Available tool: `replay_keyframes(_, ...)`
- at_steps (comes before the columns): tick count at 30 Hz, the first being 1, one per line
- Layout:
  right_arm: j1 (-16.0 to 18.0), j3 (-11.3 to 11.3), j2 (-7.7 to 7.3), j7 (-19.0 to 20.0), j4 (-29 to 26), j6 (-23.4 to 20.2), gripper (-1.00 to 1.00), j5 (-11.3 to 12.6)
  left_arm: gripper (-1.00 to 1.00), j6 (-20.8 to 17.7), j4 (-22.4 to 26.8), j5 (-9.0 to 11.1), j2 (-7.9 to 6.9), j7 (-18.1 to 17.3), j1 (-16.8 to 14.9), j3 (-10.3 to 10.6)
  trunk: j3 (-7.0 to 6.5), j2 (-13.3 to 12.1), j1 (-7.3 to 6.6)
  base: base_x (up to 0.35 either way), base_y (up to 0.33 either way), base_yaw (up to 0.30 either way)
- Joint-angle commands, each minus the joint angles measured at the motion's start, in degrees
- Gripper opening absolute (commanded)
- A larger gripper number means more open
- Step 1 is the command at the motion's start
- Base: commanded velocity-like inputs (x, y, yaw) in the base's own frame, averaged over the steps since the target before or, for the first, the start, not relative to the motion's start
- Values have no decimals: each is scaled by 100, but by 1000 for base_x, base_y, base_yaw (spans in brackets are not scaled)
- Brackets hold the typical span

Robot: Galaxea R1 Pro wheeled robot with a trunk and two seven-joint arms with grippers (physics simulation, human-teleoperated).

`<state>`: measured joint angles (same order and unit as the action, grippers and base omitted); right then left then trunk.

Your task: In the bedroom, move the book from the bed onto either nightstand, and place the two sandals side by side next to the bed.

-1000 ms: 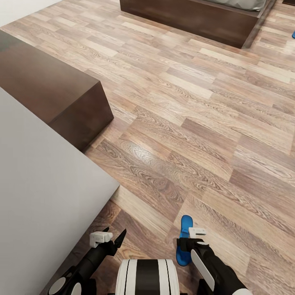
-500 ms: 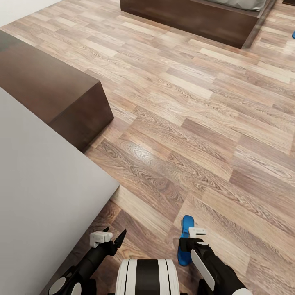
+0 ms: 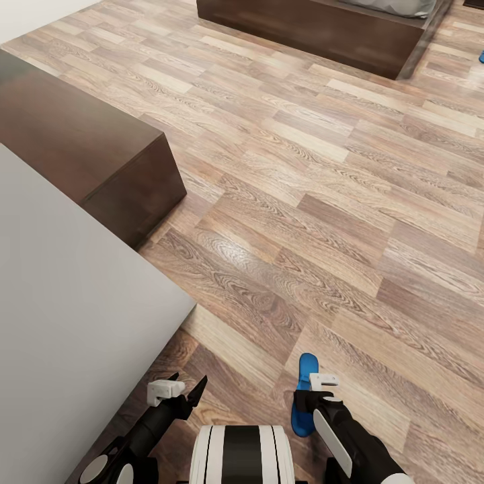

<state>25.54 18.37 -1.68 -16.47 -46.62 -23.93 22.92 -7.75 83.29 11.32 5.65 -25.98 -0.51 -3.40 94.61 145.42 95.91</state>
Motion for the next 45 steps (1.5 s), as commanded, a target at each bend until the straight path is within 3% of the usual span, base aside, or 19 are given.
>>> replay_keyframes(1, 3, 35, -8, -53, -12, -6, -100, 81, 100, -60, 3, 61, 6, -39, -2, -16, 3, 1, -1, 0, 0, 0)
replay_keyframes(12, 3, 35, -8, -55, -14, -6, -100, 81, 100, -65, 3, 63, 6, -39, -2, -17, -86, -4, -11, 0, 0, 0)
replay_keyframes(45, 3, 35, -17, -56, -37, -6, -100, 81, 100, -68, 3, 63, 6, -39, -2, -12, -817, -48, -96, 0, 0, 0)
